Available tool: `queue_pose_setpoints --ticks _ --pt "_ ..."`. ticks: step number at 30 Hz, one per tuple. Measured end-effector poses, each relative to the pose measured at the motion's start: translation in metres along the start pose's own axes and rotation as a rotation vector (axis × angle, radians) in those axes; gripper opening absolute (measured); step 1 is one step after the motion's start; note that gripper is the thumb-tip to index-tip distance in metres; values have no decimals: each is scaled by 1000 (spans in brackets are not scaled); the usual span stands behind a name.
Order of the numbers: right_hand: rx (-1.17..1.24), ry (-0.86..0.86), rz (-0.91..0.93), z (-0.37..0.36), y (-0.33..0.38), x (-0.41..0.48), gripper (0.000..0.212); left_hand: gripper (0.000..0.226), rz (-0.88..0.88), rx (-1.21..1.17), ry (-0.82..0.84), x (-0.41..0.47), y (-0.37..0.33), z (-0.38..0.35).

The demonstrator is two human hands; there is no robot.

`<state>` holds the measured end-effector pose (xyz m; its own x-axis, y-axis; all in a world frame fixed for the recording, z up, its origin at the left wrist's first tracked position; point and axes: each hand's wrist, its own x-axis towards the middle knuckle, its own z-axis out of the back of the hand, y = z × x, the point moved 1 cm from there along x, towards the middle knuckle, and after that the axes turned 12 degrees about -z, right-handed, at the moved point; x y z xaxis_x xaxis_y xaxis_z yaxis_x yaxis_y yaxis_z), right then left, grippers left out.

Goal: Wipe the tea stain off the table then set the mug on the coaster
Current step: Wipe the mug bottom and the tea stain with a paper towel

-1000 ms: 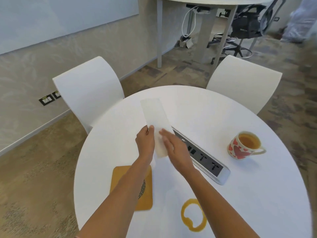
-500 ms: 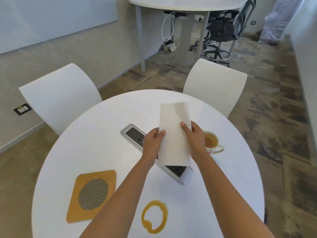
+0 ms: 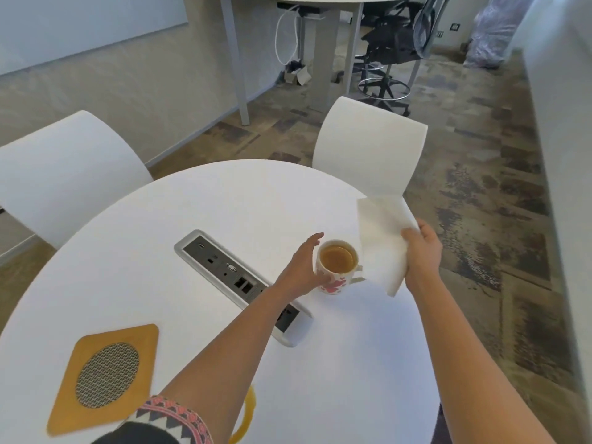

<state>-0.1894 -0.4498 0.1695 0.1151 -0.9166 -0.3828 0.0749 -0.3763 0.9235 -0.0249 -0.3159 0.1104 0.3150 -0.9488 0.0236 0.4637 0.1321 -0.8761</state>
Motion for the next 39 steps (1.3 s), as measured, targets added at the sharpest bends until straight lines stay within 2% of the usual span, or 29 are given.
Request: queue_pose_setpoints --ticks 3,10,17,21,28,32,36,39 --pt "-6 -49 -44 18 -9 14 27 104 -1 -52 6 9 7 -14" --pt "-94 -52 -119 42 -39 33 22 110 17 -213 -77 14 14 -29" --pt "-116 -81 -175 43 -67 48 20 104 8 -257 -159 16 19 -40" --pt "-155 -152 -165 42 -75 50 37 89 -14 -232 -222 15 16 -42" --pt "-155 -187 -238 44 -87 52 63 86 -10 -244 -333 14 4 -42" --pt "-66 -98 -268 38 -90 40 20 85 -20 -296 -338 23 -21 -26" --pt "-44 55 -289 22 -98 23 10 85 -80 -251 -364 28 -49 -13" --pt "-88 171 -289 7 -102 8 18 84 -110 -243 -390 30 -63 -7"
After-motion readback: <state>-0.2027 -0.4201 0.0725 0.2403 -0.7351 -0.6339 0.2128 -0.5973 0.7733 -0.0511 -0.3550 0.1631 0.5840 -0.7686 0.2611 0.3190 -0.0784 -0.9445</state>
